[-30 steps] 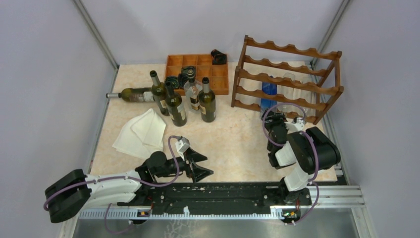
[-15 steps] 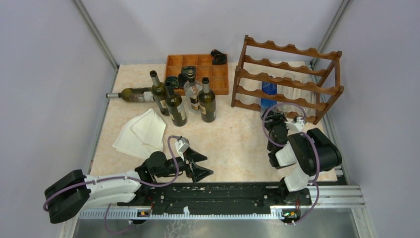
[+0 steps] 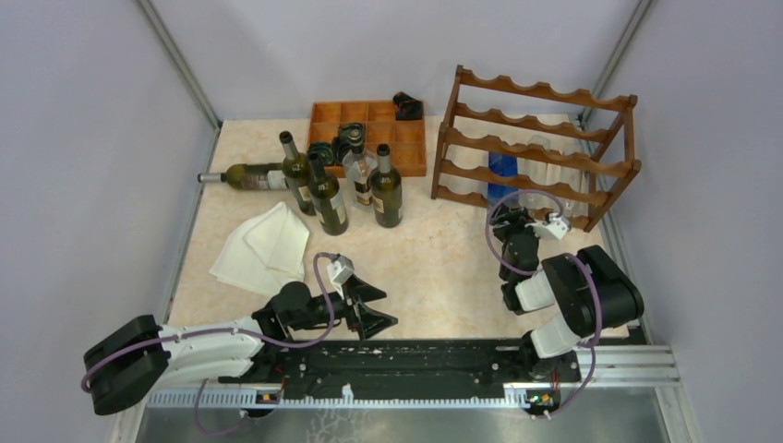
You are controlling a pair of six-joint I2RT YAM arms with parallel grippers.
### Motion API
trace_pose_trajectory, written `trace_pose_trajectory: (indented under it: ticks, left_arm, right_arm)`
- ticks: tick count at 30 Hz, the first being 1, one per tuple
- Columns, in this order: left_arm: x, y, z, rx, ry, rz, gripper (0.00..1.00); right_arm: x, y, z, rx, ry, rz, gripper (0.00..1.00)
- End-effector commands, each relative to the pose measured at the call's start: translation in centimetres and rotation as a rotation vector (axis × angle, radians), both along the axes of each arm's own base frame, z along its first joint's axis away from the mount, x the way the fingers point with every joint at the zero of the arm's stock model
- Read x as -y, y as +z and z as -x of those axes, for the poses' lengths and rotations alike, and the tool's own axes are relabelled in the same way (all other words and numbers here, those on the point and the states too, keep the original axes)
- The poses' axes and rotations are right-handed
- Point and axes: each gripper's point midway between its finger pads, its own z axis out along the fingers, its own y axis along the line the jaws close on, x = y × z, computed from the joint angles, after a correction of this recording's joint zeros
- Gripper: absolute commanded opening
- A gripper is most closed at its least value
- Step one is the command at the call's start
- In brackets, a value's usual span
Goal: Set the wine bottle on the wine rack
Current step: Place the wine bottle in the wine rack.
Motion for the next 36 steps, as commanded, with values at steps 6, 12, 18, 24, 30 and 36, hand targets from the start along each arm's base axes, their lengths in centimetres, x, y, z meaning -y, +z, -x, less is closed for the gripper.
trace_pose_trajectory:
  ticks: [6,12,18,24,30,36]
  left_arm:
    - [0.3,0.5,-0.3,0.027,-0.001,0.003,0.98]
    - [0.5,0.6,-0.4,0.025,-0.006,-0.001,0.98]
    - [0.5,0.4,-0.3,0.02,-0.006,-0.004,0.98]
    - [0.6,0.4,-0.3,0.015,-0.01,0.002,0.98]
    - [0.5,0.4,-0.2,0.015,-0.011,0.002,0.98]
    - [0.5,0.3,-0.2,0.015,-0.01,0.002,0.98]
  right_arm:
    - [-1.9,10.0,-1.1,0.355,0.066,0.107,0.0]
    - [-3.2,7.7,-0.9,0.271,0.094,0.231,0.09]
    - [-4.3,5.8,-1.8,0.108,0.119,0.349,0.18]
    - [-3.5,4.1,-2.2,-0.025,0.079,0.399,0.18]
    - [-3.1,2.0,-2.0,-0.121,0.072,0.41,0.33]
    - [-2.7,1.5,-2.2,-0.173,0.051,0.421,0.5]
